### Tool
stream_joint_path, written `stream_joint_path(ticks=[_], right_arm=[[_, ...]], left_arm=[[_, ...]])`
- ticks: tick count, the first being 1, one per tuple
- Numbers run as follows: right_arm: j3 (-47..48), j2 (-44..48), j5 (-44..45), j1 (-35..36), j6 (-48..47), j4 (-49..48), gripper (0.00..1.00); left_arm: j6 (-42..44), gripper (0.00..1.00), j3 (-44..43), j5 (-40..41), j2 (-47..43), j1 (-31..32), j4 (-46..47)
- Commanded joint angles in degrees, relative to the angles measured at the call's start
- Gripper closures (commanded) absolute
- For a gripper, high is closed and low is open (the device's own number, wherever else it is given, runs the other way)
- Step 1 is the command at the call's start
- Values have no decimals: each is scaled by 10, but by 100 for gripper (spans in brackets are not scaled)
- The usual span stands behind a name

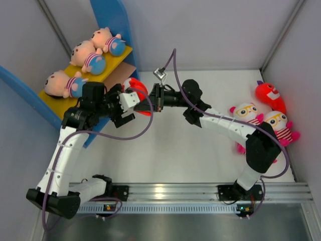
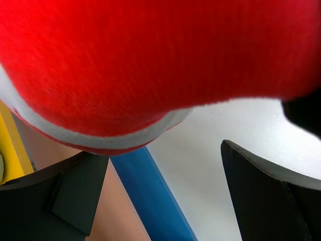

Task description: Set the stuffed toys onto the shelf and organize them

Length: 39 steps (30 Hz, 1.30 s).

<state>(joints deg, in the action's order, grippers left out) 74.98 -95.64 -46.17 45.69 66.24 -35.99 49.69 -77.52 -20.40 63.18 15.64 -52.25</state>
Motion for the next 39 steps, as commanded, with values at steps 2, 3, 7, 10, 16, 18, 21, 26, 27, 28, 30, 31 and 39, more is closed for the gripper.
stream_joint_path(ticks=[2, 3, 7, 10, 16, 18, 21, 26, 27, 28, 30, 31, 39], right_arm=[[3, 15, -9, 6, -1, -39, 100], [0, 15, -9, 5, 1, -41, 100], [0, 7, -13, 5, 10, -53, 100], [3, 5, -13, 5, 12, -57, 100], [4, 10, -10, 7, 14, -58, 100], [0, 18, -9, 6, 7, -44, 100], [3, 21, -9, 7, -12, -22, 100], [3, 12, -6, 1, -8, -23, 100], [4, 10, -3, 0, -9, -22, 100], [6, 8, -3, -1, -10, -22, 100], [10, 5, -4, 0, -8, -26, 100], [11, 4, -4, 2, -8, -26, 100], [16, 12, -8, 12, -8, -23, 100]], left_arm=[[-6, 2, -42, -89, 7, 2, 37], [-7, 2, -48, -92, 7, 2, 38], [4, 2, -51, -94, -1, 1, 38], [39, 2, -47, -82, -13, 2, 39], [66, 3, -48, -47, -4, 1, 74], [72, 2, -51, -18, -2, 1, 87], [80, 2, -58, -18, -2, 1, 87], [87, 2, -45, -24, -30, 2, 87], [89, 2, -40, -24, -35, 1, 87], [97, 2, -34, -27, -43, 1, 87], [103, 2, -19, -38, -46, 1, 87], [103, 2, -17, -51, -44, 2, 87], [102, 21, -46, -95, 17, 1, 87]])
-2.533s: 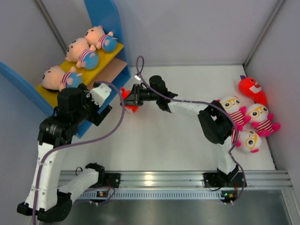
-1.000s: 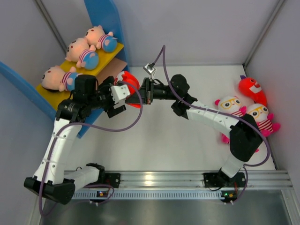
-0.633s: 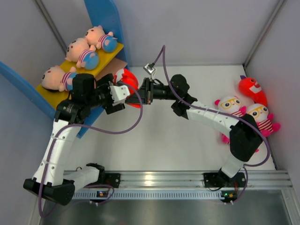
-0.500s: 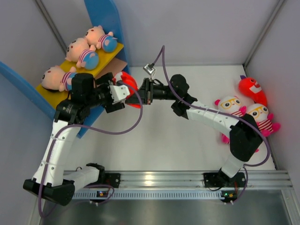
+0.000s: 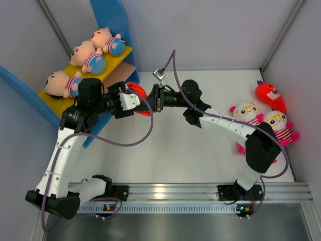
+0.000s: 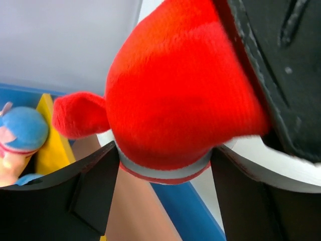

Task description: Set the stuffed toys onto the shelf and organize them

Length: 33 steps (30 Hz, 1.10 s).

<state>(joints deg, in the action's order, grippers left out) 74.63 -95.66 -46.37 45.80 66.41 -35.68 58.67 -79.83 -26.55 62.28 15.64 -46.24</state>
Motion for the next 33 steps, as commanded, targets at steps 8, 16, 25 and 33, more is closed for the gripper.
stream_joint_path(ticks=[8, 16, 25, 33], right_arm=[[10, 16, -14, 10, -3, -42, 100], [-69, 99, 57, -64, -153, 158, 31], [-39, 199, 271, -91, -541, 479, 14], [19, 66, 138, -122, -461, 382, 39]], left_arm=[[27, 100, -15, -60, 37, 2, 27], [112, 100, -15, 138, 94, 1, 2], [227, 100, 7, 245, 151, 4, -17], [373, 100, 121, 365, 86, 46, -43]])
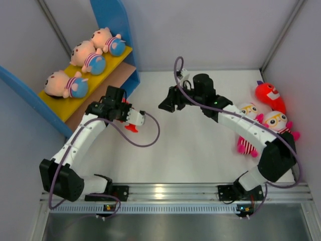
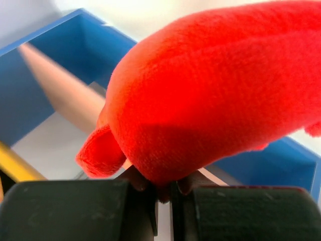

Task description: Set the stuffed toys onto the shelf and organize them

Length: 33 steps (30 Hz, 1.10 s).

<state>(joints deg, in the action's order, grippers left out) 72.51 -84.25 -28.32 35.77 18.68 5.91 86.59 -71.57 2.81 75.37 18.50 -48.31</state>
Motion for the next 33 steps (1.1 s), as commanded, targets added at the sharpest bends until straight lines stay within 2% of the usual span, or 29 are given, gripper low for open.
stream_joint_path(ticks=[1, 4, 9, 13, 18, 24, 27, 33], right_arm=[[79, -64, -39, -25, 23, -32, 40], [155, -128, -35, -19, 31, -6, 40], [160, -172, -28, 18, 56, -49, 36], [125, -167, -24, 36, 70, -95, 34], [101, -171, -26, 45, 76, -104, 33], [60, -164, -29, 46, 93, -147, 32], [62, -189, -40, 47, 108, -186, 28], [93, -261, -57, 33, 168, -243, 29]], left_arm=[[110, 100, 68, 83, -55, 22, -22], [194, 100, 124, 138, -93, 38, -21], [276, 100, 139, 219, -69, 50, -18], [233, 100, 46, 261, -3, 61, -19], [193, 100, 1, 326, 61, 65, -19], [151, 100, -56, 349, 132, 57, -18], [121, 100, -107, 355, 181, 57, -17], [101, 100, -194, 378, 263, 54, -18]])
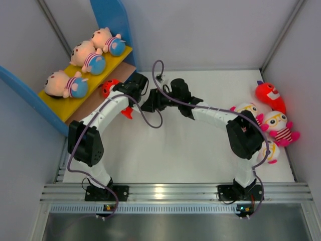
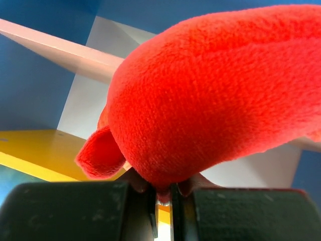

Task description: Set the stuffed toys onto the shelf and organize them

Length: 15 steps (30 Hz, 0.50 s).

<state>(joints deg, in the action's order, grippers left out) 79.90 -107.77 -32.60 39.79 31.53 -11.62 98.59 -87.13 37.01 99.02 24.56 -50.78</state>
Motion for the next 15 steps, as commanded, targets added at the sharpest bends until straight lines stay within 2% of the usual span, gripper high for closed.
stream_joint_path(ticks=[1, 6, 10, 15], right_arm=[[17, -26, -11, -10, 43, -75, 29], [-21, -22, 4, -41, 61, -111, 30], [-105, -3, 4, -74, 92, -205, 29], [-166, 33, 11, -110, 89, -251, 23]], left_arm=[[-19, 100, -61, 37, 36, -7, 8], [-13, 100, -130, 42, 106, -18, 7], [-3, 100, -149, 42, 124, -35, 7], [-20, 100, -169, 41, 155, -50, 6]])
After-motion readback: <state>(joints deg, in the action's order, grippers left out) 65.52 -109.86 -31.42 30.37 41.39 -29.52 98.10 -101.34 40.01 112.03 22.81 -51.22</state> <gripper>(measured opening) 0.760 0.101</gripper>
